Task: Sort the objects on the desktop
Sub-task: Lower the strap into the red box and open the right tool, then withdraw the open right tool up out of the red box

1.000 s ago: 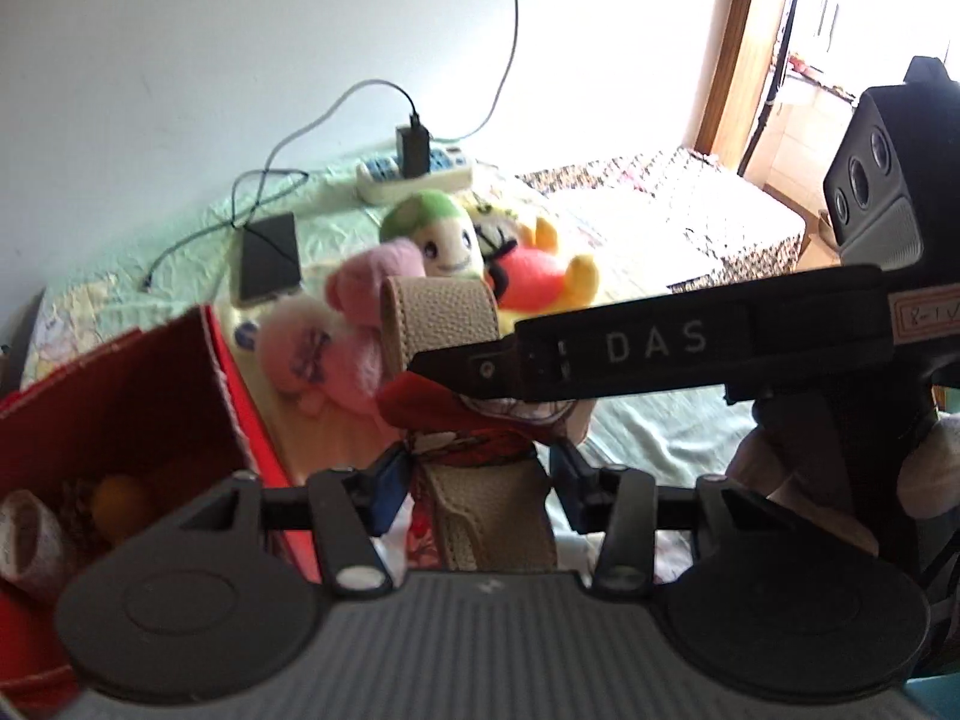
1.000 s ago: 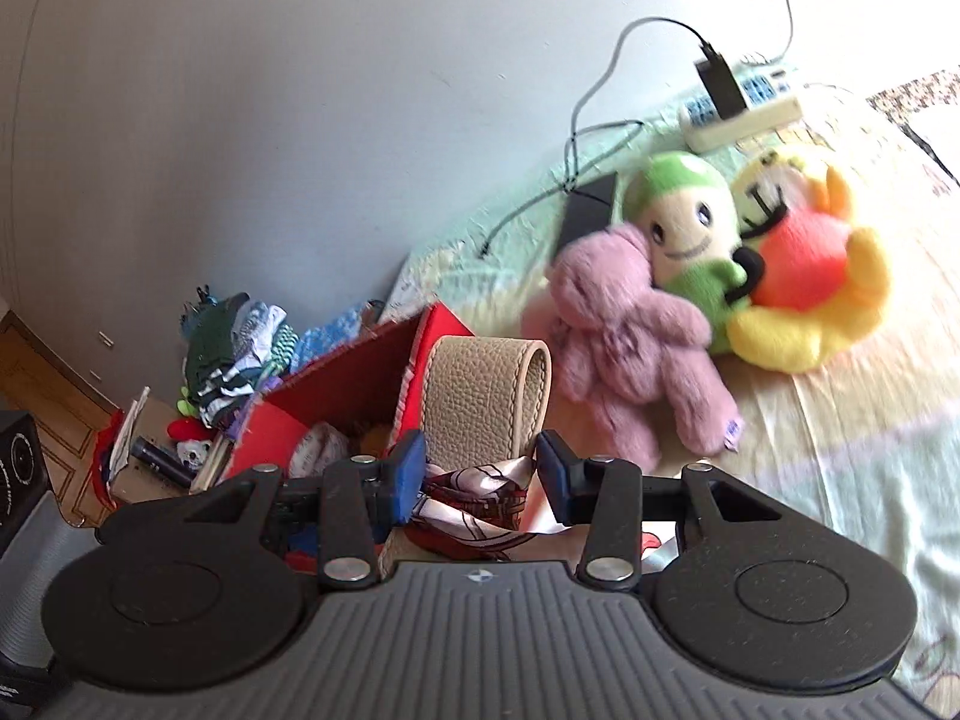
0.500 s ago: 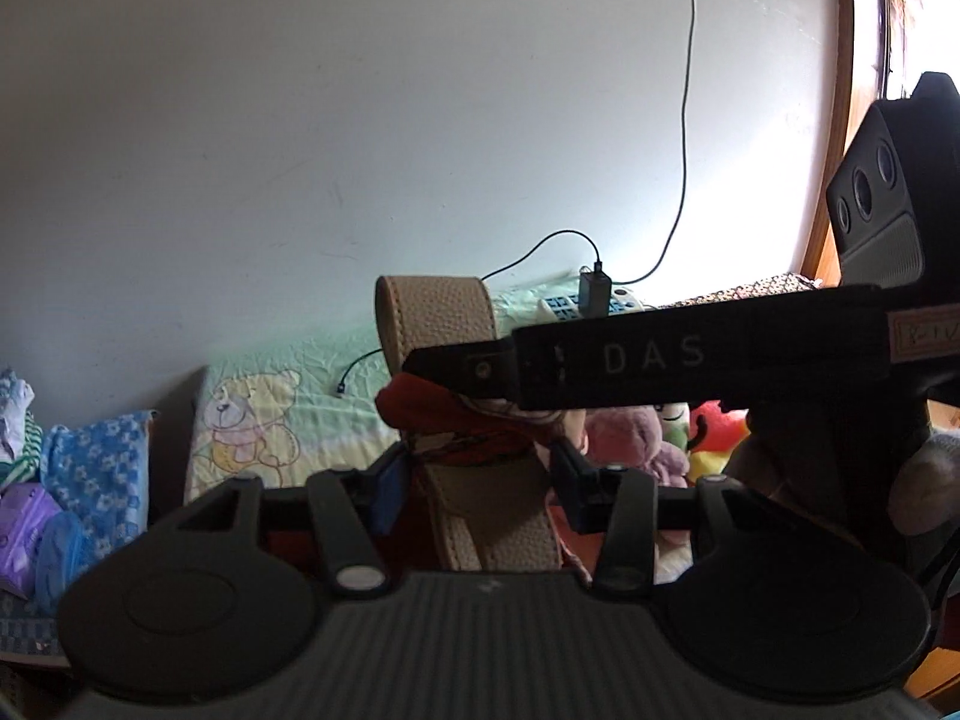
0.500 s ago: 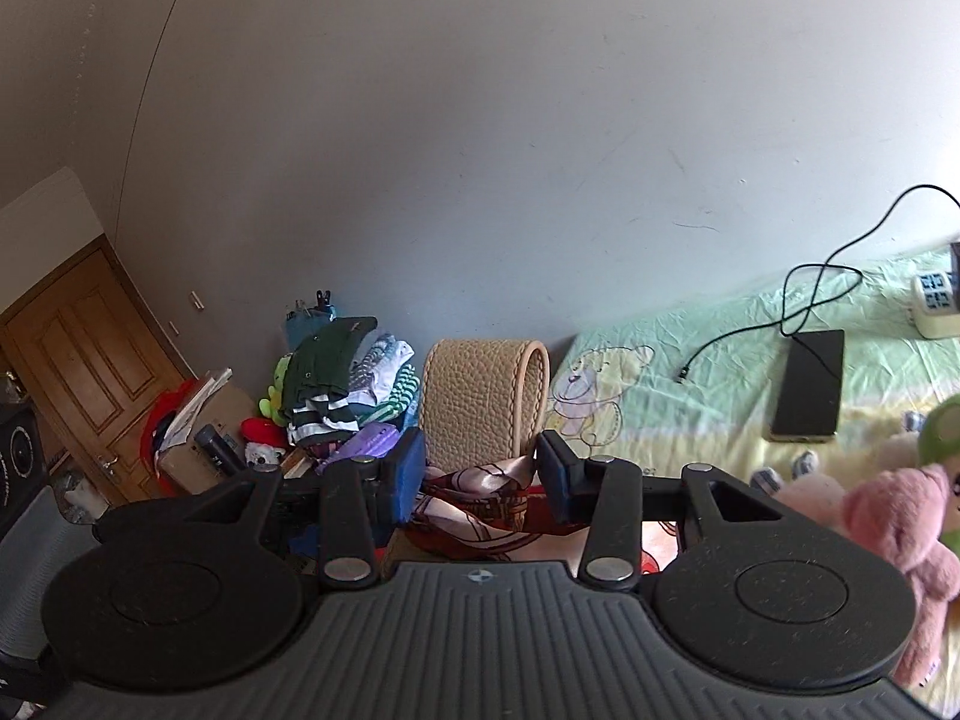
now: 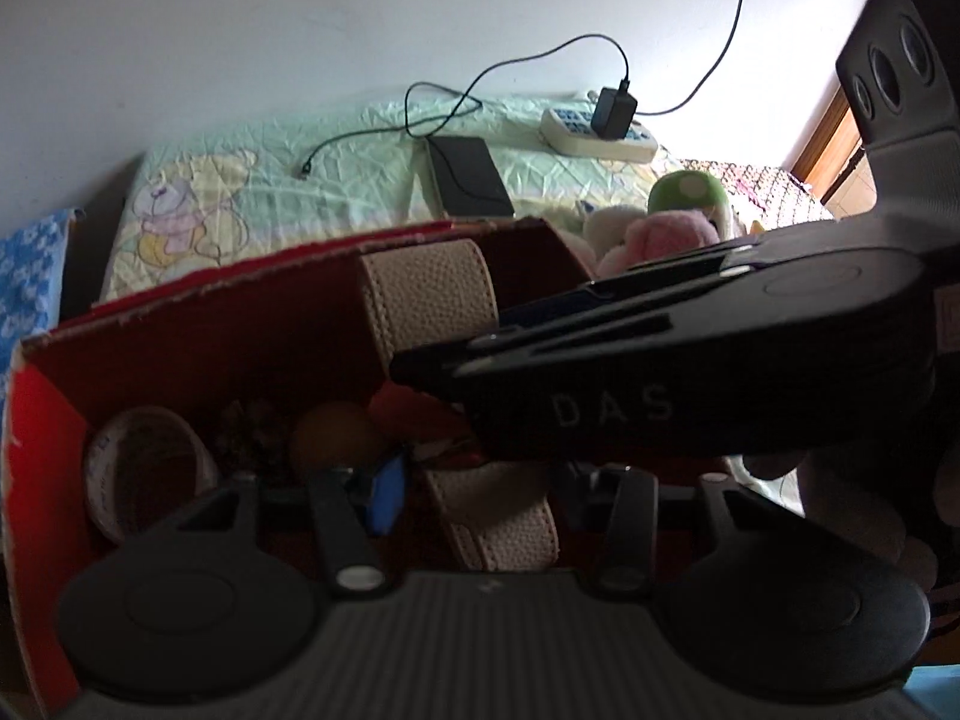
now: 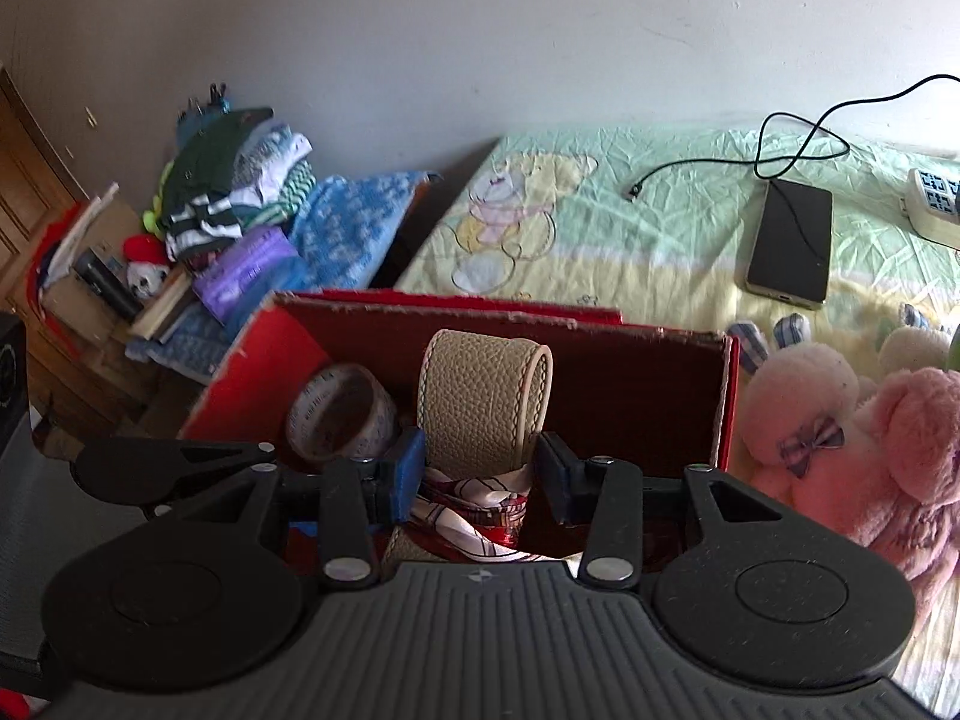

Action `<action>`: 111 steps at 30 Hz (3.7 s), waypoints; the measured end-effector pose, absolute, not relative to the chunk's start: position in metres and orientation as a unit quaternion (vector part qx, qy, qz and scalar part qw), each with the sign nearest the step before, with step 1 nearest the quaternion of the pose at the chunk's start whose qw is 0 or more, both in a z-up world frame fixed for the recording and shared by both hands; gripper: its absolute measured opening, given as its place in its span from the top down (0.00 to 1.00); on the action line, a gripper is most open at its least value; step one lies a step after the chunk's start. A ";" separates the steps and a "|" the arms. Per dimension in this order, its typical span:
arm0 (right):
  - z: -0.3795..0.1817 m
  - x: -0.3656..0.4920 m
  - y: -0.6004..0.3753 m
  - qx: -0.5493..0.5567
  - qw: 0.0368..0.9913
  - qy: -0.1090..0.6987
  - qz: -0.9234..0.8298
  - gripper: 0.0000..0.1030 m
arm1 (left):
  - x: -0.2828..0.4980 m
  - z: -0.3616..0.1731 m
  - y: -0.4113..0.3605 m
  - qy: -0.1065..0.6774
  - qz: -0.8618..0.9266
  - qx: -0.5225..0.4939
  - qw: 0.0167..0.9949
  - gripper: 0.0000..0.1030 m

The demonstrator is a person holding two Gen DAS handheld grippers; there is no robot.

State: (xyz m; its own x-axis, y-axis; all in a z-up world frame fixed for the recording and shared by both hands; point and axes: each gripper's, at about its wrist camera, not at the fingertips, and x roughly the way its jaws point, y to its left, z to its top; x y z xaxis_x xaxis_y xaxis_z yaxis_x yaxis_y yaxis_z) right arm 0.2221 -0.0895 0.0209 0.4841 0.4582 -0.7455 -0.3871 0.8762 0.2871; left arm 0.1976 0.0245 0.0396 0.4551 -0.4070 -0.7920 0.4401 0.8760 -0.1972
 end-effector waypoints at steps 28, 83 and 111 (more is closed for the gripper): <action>-0.033 0.256 -0.070 0.065 0.781 0.571 0.244 0.49 | 0.219 -0.011 0.039 0.580 -0.182 -0.008 0.794 0.44; 0.014 0.184 -0.121 0.163 0.877 0.398 0.215 0.53 | 0.178 0.036 0.008 0.517 -0.092 0.026 0.850 0.34; 0.031 0.110 -0.163 0.188 0.853 0.369 0.316 0.60 | 0.084 0.077 0.020 0.451 0.056 -0.015 0.891 0.28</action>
State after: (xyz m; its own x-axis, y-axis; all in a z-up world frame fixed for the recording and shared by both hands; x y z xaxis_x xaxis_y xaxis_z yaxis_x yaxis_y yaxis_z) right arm 0.1102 -0.1630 0.0305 0.5272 0.6785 -0.5116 -0.4005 0.7294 0.5546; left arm 0.0841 0.0199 0.0773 0.5877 0.0857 -0.8045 -0.1124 0.9934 0.0237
